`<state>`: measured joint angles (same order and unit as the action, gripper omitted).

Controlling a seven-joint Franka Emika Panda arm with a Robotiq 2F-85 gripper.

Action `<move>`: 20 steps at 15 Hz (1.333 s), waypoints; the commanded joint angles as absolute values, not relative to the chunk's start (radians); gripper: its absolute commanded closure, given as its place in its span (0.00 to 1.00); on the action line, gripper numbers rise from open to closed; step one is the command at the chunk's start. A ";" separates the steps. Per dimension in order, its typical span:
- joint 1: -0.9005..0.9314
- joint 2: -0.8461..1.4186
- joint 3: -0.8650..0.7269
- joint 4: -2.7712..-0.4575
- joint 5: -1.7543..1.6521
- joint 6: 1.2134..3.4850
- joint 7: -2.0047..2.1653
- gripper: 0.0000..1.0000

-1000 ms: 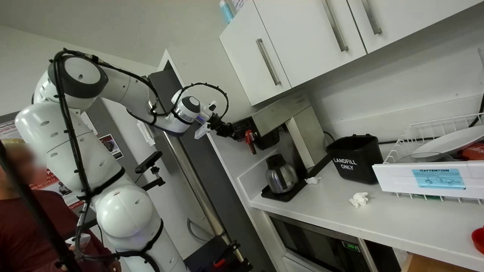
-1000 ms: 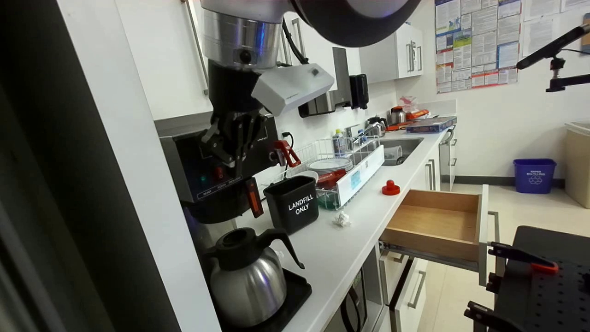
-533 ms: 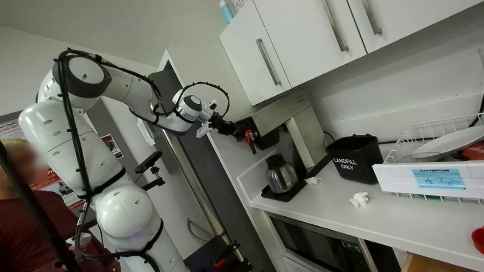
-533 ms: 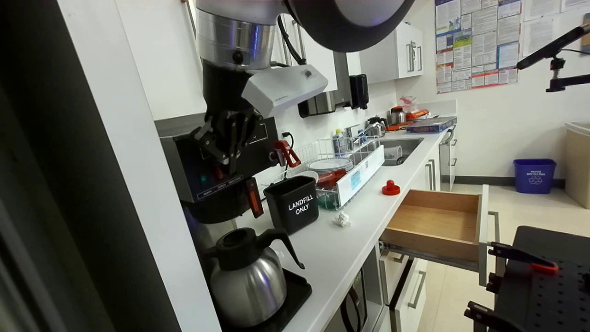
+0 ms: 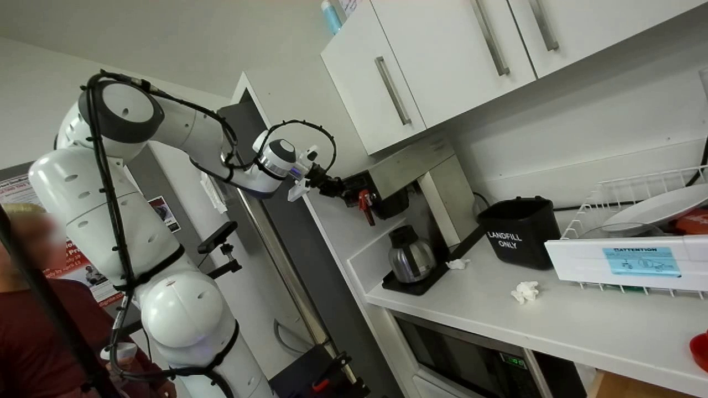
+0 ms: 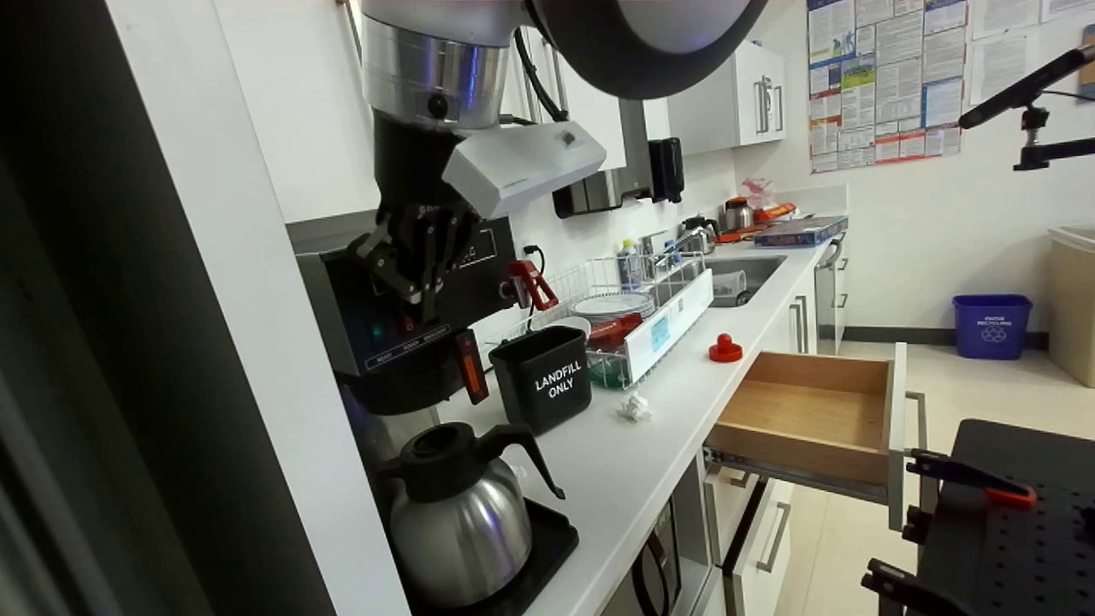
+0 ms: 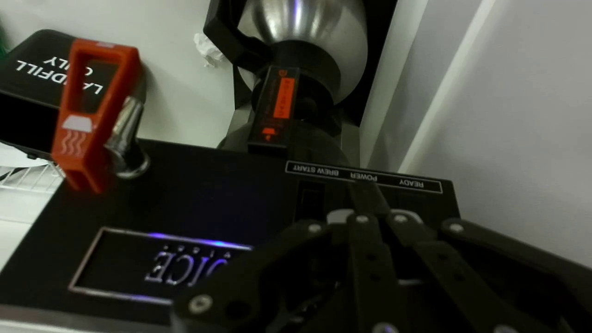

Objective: Turn on the coffee maker

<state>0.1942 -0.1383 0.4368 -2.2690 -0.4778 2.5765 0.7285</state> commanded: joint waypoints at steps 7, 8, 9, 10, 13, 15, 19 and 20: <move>0.187 -0.103 0.452 -2.246 -0.641 2.623 0.876 1.00; 0.191 -0.117 0.453 -2.249 -0.630 2.606 0.868 1.00; 0.219 -0.139 0.433 -2.256 -0.598 2.582 0.842 1.00; 0.227 -0.160 0.431 -2.263 -0.573 2.561 0.823 1.00; 0.258 -0.229 0.425 -2.289 -0.463 2.523 0.752 1.00; 0.268 -0.302 0.430 -2.307 -0.400 2.433 0.708 1.00; 0.283 -0.429 0.430 -2.327 -0.313 2.287 0.648 1.00; 0.292 -0.452 0.424 -2.333 -0.282 2.282 0.621 1.00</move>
<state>0.2670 -0.3511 0.4418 -2.2870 -0.3575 2.3263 0.6896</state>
